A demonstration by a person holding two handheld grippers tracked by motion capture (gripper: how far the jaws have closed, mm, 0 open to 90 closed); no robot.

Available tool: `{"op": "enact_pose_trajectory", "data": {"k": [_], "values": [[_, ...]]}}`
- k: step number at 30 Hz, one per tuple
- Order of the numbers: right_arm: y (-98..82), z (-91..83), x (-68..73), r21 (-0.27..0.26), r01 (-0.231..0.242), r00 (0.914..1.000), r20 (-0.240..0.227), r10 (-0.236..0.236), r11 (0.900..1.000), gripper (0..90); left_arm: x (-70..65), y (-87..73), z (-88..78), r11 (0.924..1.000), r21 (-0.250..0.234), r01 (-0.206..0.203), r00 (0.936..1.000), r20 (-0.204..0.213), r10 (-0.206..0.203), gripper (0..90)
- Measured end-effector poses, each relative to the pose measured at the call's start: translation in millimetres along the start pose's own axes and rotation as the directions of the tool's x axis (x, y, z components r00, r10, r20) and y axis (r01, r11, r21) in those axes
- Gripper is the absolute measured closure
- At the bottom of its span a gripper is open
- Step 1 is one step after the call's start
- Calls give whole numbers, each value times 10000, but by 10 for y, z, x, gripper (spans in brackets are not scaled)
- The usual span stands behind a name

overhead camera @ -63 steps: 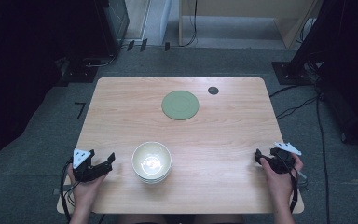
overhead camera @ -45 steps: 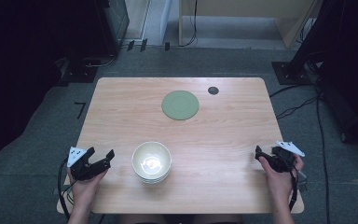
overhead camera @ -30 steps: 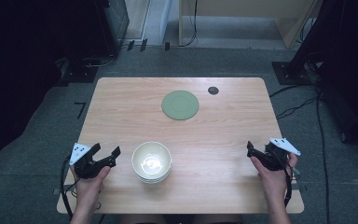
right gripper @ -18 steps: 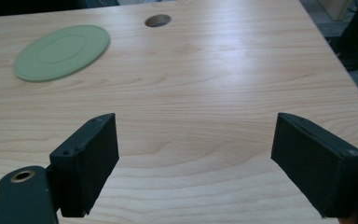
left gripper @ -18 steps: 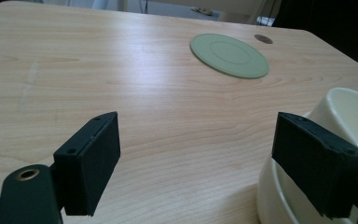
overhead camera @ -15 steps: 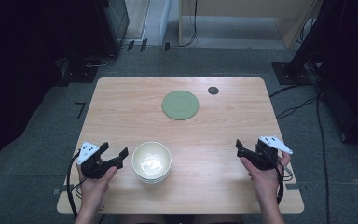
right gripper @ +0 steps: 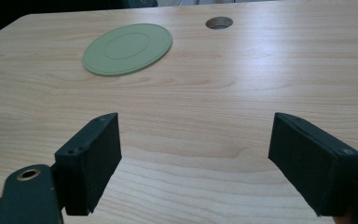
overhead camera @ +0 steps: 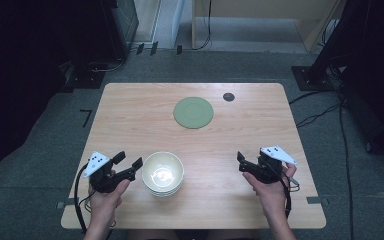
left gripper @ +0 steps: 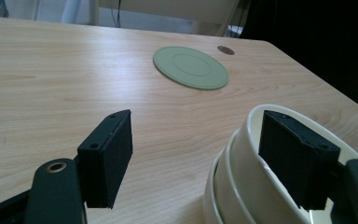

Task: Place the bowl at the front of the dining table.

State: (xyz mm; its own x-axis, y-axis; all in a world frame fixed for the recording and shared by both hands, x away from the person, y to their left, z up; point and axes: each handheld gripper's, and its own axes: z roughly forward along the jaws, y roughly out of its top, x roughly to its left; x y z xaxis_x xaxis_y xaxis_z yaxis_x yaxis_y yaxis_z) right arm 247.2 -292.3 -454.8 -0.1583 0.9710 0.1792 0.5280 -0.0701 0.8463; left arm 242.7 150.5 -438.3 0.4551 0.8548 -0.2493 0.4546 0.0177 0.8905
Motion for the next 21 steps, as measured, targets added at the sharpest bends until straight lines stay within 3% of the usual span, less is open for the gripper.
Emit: {"op": "enact_pose_trajectory", "data": {"k": [3,6,13,17,18,21], "values": [[2,-7,36,-91,-40,10000,35,41,10000,208,-54,-3,17,9997,107,-230,9997,26,230,264],[7,-20,83,-208,-73,9999,-122,70,9998,220,-136,-29,56,9967,373,-726,9973,130,721,290],[13,-39,143,-250,56,9995,-296,-64,9997,237,-179,-59,88,9947,607,-830,9962,323,812,429],[11,-46,210,-289,206,9991,-375,-217,9994,255,-244,-95,140,9878,951,-1232,9924,190,1219,486],[10,-49,247,-268,325,9986,-402,-335,9991,261,-280,-110,166,9816,1177,-1507,9884,-16,1519,513],[10,-54,273,-308,373,9983,-434,-386,9988,268,-303,-113,176,9811,1233,-1492,9884,-99,1516,548]]}}
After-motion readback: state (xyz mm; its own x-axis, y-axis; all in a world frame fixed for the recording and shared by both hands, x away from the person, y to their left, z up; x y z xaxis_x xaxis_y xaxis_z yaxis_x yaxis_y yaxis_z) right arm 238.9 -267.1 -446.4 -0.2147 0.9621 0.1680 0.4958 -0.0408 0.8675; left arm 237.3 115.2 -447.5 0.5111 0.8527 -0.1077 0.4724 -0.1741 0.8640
